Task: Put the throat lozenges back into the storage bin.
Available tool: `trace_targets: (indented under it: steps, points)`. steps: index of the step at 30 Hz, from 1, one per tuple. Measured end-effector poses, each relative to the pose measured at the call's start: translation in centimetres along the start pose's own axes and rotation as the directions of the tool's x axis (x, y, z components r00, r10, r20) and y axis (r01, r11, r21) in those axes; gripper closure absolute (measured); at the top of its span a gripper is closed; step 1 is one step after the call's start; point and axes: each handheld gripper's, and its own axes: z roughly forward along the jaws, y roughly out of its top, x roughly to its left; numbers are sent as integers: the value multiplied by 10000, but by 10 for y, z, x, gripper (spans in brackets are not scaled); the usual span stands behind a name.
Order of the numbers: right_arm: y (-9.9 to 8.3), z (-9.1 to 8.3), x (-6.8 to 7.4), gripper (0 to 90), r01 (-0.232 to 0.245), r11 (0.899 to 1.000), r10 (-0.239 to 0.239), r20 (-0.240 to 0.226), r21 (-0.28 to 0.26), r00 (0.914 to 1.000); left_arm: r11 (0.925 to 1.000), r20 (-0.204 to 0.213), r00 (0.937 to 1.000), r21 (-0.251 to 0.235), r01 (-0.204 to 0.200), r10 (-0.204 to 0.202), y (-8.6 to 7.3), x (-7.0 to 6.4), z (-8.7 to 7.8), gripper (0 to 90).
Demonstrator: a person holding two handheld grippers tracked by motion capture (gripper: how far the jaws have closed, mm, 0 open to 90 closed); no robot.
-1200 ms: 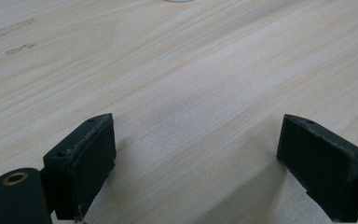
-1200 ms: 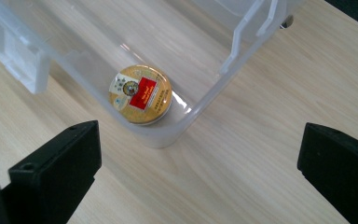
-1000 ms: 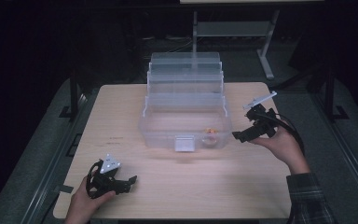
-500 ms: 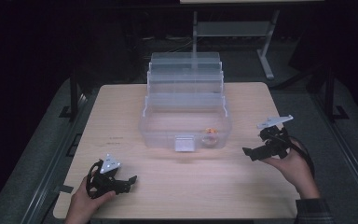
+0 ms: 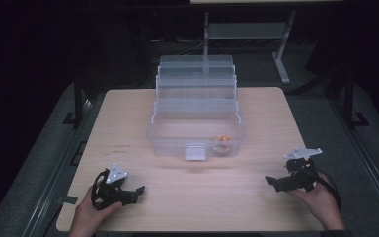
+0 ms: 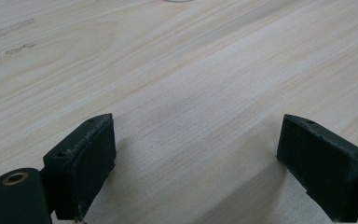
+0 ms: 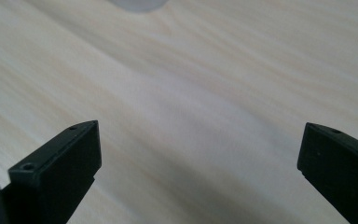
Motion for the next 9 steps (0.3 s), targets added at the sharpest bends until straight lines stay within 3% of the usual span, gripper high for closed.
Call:
trace_targets:
  steps: [9]
  points:
    - [-23, 7, 3, 0, -204, 9998, 205, -120, 57, 9997, 10000, 2, 10000, 5, 2, -2, 0, 0, 0, 106]
